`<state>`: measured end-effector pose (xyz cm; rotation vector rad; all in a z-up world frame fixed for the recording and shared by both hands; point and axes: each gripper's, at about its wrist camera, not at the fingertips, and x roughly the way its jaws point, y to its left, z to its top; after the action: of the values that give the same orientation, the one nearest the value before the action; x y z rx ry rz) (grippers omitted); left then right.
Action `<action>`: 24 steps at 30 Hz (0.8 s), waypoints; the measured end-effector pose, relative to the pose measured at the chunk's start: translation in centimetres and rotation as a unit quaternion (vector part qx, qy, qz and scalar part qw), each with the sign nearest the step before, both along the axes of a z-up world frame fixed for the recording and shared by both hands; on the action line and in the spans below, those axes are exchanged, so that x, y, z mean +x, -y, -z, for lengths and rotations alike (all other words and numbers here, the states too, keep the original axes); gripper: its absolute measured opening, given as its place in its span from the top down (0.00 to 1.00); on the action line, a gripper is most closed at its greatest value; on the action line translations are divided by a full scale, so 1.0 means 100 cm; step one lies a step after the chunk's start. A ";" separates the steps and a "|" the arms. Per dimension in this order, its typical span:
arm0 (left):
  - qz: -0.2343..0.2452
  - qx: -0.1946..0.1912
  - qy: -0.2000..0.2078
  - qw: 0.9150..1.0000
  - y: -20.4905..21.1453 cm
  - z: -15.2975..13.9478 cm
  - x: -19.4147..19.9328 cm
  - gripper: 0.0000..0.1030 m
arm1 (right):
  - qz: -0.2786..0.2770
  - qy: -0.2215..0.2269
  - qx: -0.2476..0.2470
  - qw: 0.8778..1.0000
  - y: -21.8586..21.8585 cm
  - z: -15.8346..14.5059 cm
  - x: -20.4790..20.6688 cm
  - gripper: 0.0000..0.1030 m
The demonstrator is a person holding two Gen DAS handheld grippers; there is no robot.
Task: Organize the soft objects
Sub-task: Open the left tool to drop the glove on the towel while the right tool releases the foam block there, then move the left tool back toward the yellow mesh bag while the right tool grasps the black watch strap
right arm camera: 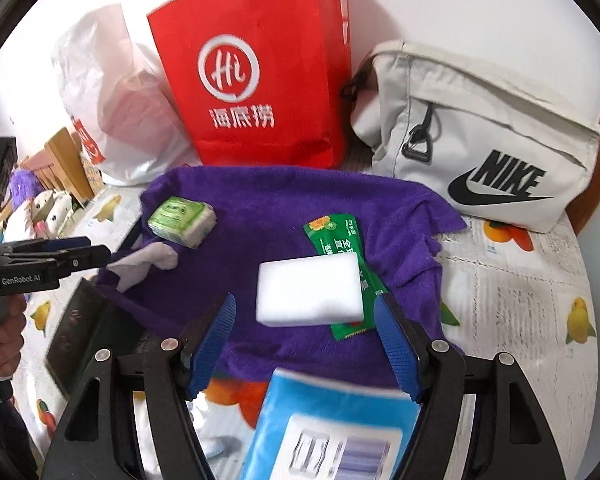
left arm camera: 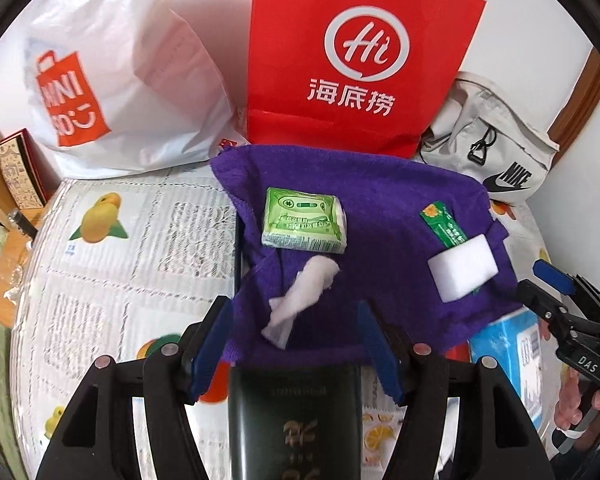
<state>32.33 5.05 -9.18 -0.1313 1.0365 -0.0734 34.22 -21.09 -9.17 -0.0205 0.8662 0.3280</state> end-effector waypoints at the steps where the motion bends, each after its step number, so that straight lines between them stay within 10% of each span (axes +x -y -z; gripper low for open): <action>1: -0.001 0.000 0.002 1.000 0.000 -0.003 -0.005 0.39 | 0.003 0.005 0.006 1.000 0.001 -0.005 -0.008 0.31; 19: -0.013 0.006 0.026 1.000 -0.008 -0.016 -0.128 0.39 | -0.012 0.050 0.035 0.998 -0.016 -0.028 -0.170 0.31; 24: -0.021 0.005 0.025 0.999 -0.014 -0.007 -0.153 0.39 | -0.036 0.048 0.033 0.998 -0.030 -0.013 -0.203 0.52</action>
<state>17.00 6.43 -8.48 -0.1415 0.9841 -0.0328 13.90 -18.04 -7.89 -0.0064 0.7610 0.4197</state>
